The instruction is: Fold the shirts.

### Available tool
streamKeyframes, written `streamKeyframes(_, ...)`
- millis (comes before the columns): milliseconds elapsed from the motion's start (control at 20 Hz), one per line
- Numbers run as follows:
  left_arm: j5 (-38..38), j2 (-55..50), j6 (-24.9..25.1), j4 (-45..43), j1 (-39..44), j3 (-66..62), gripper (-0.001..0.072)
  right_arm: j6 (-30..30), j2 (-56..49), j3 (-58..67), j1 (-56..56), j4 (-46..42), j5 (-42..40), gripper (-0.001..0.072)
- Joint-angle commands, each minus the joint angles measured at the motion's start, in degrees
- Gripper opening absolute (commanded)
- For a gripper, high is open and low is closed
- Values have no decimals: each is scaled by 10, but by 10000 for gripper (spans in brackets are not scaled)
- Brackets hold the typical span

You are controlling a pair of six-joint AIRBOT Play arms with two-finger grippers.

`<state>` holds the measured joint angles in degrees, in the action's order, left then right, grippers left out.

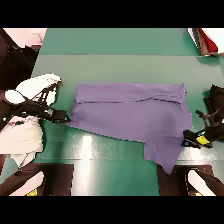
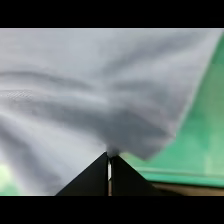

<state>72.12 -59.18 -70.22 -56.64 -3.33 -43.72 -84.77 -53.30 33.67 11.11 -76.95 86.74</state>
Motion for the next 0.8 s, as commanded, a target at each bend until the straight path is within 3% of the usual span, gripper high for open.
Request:
streamKeyframes(0, 71, 78, -50, -80, 0, -13, 22, -9, 63, 79, -30, -40, 71, 15)
streamKeyframes(100, 143, 131, -67, -74, 0, -13, 23, -14, 114, 120, -33, -47, 78, 15)
streamKeyframes(200, 162, 162, -77, -40, 0, -13, 23, -13, 141, 160, -33, -45, 72, 14)
streamKeyframes(400, 42, 140, -78, -4, 0, -19, 23, -10, 108, 225, -33, -36, 11, 14)
streamKeyframes(650, -95, 13, -73, 26, 0, -58, 23, 24, -41, 298, -65, -37, -82, 14)
streamKeyframes(750, -112, -46, -73, 40, 0, -88, 24, 24, -106, 327, -84, -36, -120, 13)
